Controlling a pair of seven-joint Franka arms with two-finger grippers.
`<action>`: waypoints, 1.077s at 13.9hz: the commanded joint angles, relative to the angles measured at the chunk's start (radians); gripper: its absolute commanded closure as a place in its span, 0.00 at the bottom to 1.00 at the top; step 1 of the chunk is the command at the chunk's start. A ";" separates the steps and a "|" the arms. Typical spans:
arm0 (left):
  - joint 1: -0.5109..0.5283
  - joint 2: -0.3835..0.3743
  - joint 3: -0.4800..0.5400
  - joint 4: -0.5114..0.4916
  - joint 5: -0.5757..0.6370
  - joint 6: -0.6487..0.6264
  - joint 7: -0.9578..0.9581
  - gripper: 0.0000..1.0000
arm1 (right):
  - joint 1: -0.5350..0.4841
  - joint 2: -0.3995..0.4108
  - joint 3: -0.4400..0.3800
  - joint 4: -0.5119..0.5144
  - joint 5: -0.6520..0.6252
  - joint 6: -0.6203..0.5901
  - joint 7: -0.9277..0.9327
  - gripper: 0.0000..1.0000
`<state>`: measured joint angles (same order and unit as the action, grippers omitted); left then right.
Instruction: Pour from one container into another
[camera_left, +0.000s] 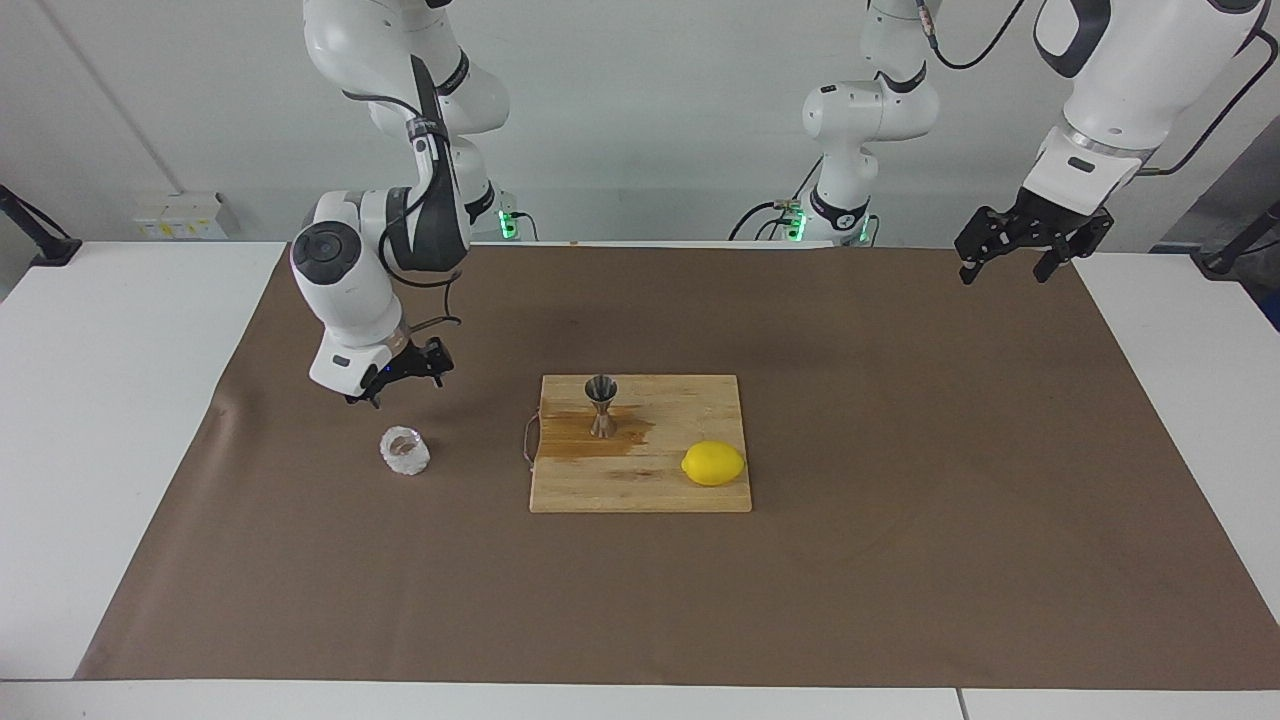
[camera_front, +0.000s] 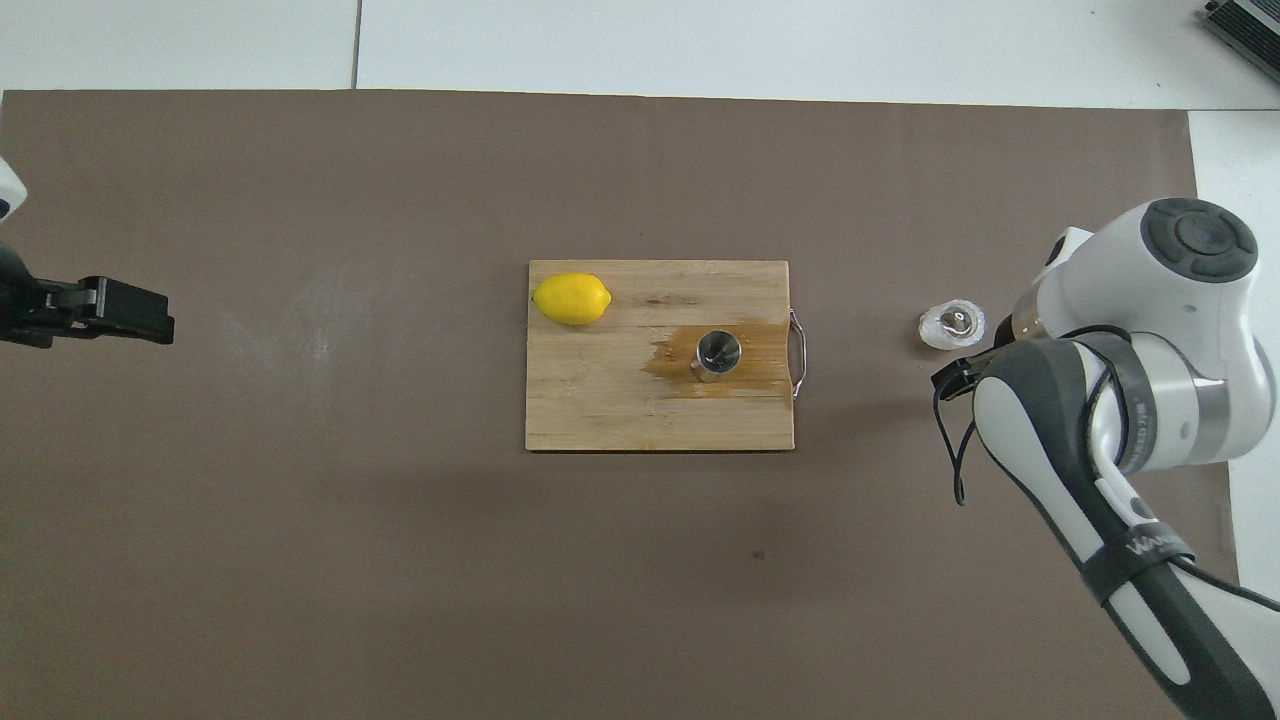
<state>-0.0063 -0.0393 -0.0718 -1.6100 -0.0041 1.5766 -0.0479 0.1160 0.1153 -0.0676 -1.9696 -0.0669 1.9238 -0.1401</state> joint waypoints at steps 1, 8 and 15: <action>0.005 -0.028 -0.003 -0.034 0.010 0.020 -0.010 0.00 | -0.016 -0.051 0.005 0.078 -0.005 -0.130 0.134 0.00; 0.005 -0.028 -0.003 -0.034 0.010 0.020 -0.010 0.00 | -0.096 -0.155 -0.005 0.314 0.128 -0.387 0.197 0.00; 0.005 -0.028 -0.003 -0.033 0.009 0.020 -0.010 0.00 | -0.088 -0.160 0.000 0.314 0.092 -0.327 0.198 0.00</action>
